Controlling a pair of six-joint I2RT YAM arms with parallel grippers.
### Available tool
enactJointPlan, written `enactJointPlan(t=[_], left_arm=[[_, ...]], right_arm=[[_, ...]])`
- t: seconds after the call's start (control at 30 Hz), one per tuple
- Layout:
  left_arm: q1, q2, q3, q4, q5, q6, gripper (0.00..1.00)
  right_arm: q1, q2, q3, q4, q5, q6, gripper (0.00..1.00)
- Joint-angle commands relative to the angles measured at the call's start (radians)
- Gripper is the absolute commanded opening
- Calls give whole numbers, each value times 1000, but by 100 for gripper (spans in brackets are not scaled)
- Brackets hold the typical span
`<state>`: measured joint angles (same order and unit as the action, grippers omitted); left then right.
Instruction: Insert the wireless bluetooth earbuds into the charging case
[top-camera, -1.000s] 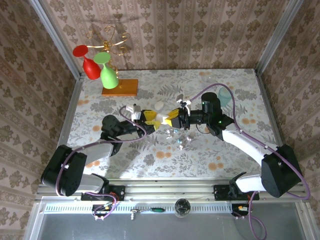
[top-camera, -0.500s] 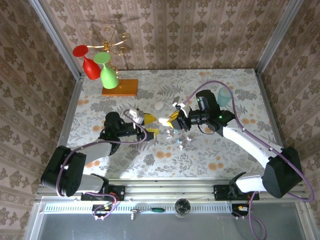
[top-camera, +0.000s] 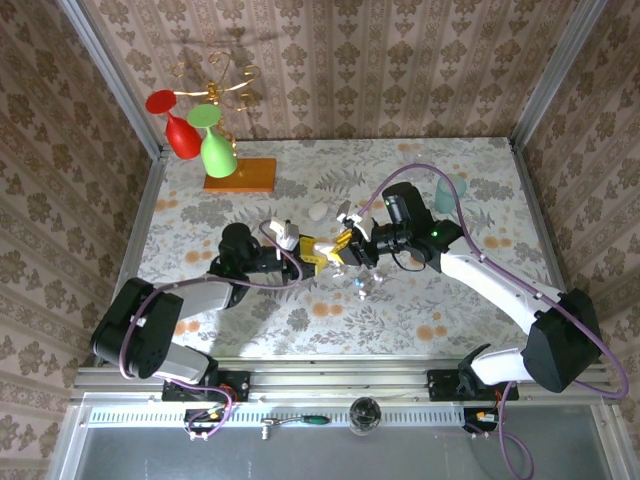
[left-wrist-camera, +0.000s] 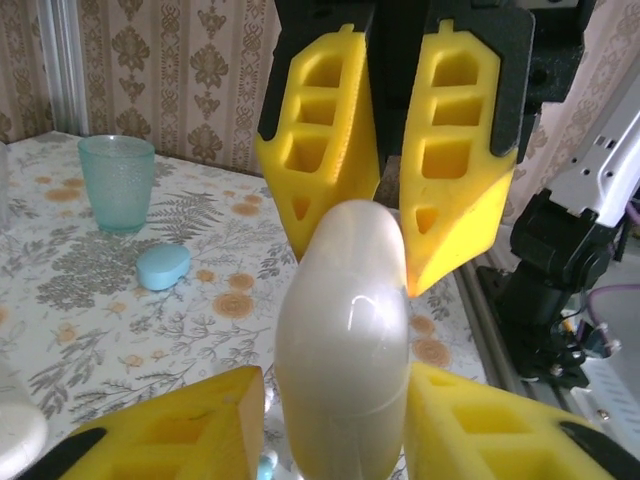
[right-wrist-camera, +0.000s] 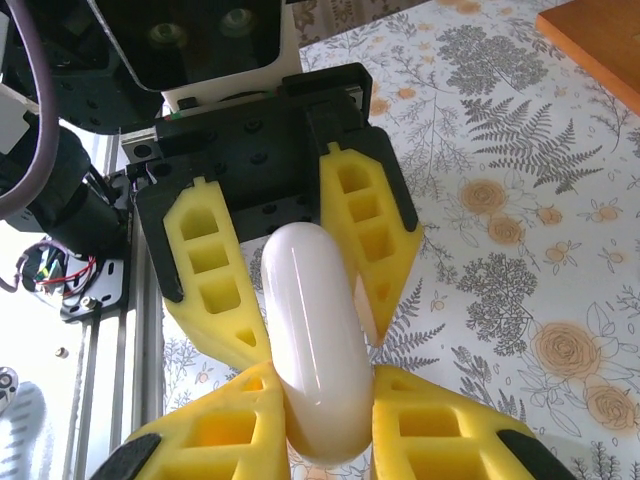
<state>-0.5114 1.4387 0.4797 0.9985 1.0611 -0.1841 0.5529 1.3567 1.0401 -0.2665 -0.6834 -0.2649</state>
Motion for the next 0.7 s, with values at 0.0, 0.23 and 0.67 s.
enactJointPlan(t=[0.0, 0.23, 0.67], left_arm=[[-9, 8, 17, 105, 40, -48, 30], [-9, 6, 22, 84, 49, -31, 5], [2, -69, 6, -87, 11, 114, 3]], right_arm=[[5, 4, 33, -25, -2, -24, 21], [5, -11, 14, 60, 91, 35, 51], [-69, -77, -41, 278, 280, 278, 75]])
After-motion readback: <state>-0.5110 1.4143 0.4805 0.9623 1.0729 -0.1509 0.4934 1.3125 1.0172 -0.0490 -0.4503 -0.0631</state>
